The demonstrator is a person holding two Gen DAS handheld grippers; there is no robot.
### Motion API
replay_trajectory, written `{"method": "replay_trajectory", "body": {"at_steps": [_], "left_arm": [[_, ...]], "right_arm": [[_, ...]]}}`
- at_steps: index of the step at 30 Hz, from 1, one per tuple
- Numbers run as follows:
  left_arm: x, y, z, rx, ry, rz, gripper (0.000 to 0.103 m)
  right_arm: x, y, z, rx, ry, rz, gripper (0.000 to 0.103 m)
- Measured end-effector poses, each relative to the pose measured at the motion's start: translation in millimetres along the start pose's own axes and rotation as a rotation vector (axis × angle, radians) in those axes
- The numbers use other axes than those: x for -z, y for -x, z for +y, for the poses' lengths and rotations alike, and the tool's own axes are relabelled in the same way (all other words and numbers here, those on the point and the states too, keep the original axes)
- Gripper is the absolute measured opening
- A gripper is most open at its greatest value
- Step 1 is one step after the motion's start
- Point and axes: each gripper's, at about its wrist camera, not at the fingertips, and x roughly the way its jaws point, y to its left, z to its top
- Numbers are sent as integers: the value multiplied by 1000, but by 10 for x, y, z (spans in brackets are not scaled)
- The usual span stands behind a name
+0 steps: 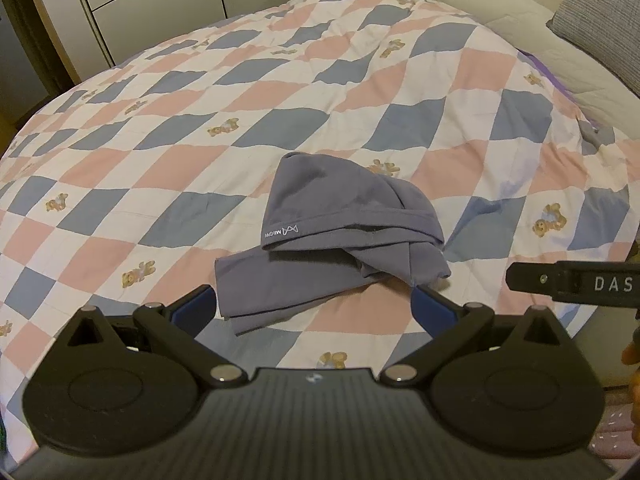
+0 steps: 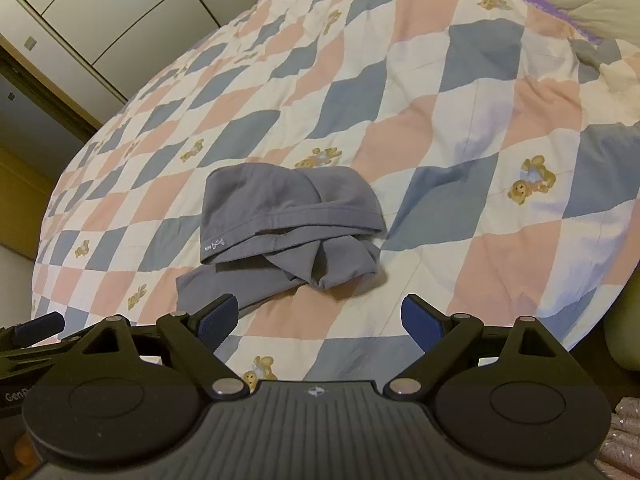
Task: Fold clothes
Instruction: 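Approach the crumpled grey trousers with both grippers open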
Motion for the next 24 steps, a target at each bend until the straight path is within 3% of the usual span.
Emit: {"method": "replay_trajectory", "body": {"at_steps": [24], "left_arm": [[190, 92, 309, 45, -12, 14, 102]], "right_arm": [[177, 5, 264, 19, 27, 9, 93]]}}
